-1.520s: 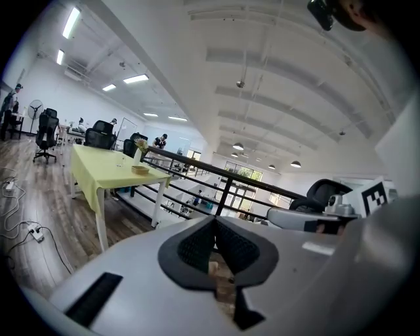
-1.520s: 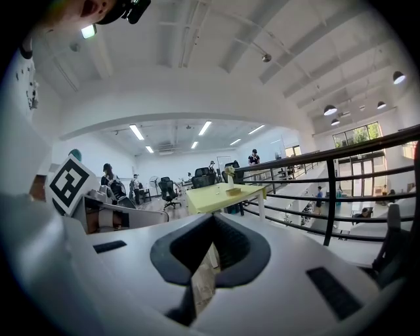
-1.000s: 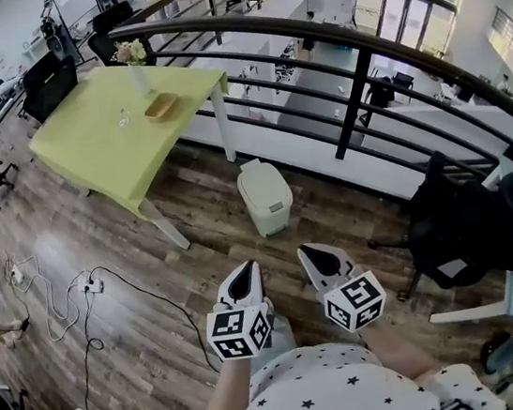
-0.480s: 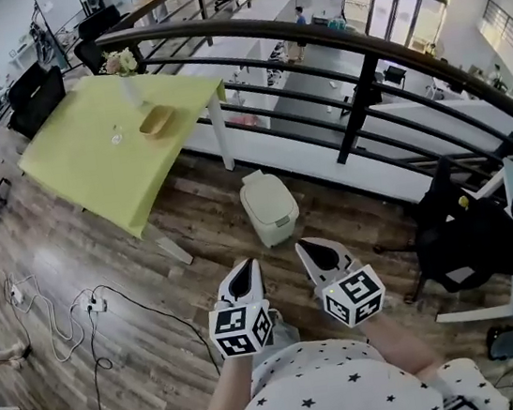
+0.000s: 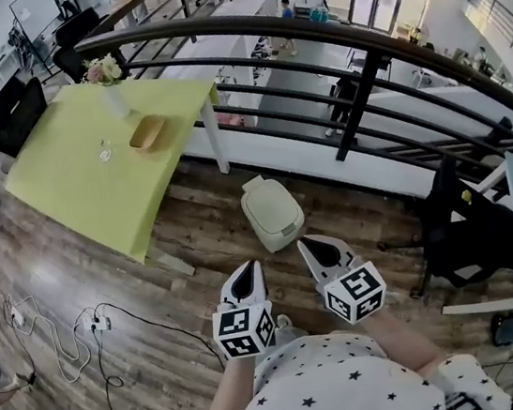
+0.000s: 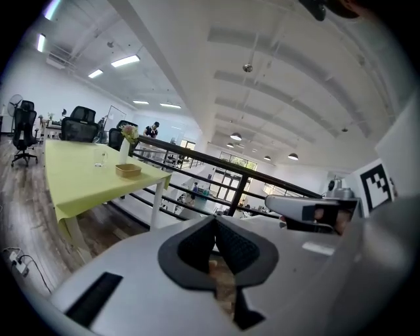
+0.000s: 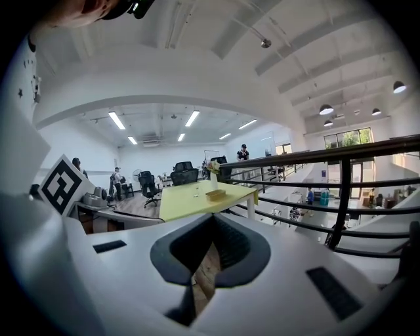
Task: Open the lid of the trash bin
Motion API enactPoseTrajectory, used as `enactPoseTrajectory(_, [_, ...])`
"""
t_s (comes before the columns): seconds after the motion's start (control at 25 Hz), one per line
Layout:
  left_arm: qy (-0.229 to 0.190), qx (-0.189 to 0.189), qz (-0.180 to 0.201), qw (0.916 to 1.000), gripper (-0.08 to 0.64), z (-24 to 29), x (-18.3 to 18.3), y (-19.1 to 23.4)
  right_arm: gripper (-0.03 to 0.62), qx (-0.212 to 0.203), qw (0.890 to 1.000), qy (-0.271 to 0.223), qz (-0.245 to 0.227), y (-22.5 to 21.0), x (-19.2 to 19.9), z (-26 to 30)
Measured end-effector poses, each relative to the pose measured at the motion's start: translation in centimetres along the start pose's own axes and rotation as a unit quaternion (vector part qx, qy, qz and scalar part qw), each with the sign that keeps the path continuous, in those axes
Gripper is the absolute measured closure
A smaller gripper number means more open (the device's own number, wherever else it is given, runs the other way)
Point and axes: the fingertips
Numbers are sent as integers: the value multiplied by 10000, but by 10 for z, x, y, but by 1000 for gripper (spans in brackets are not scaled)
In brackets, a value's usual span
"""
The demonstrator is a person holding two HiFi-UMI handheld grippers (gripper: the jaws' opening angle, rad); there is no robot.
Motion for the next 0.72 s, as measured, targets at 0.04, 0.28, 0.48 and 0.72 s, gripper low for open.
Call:
enactPoseTrajectory(0.04, [34,34,-1,10000,548,5,-1,6,598,28,10000,33,20,-1,1,9])
enactPoseTrajectory(0.28, [229,124,-22,9997,548,35,-4,41,598,141,9996,194,131,-12,6,56])
enactPoseTrajectory(0.48, [438,-15,-299,9986,548,57,7,69,598,169,9984,487,237,-30,22,87])
enactPoseTrajectory(0.72, [484,-166,-512,9974,548,98,15,99,598,237,9966,697,360,-69,41,133])
Point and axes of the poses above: the fingertips, and each gripper's own axes: z forward along the fingers, y to its left, x out of its underside, and after that the axes turned 8 degrees about x, right-handed
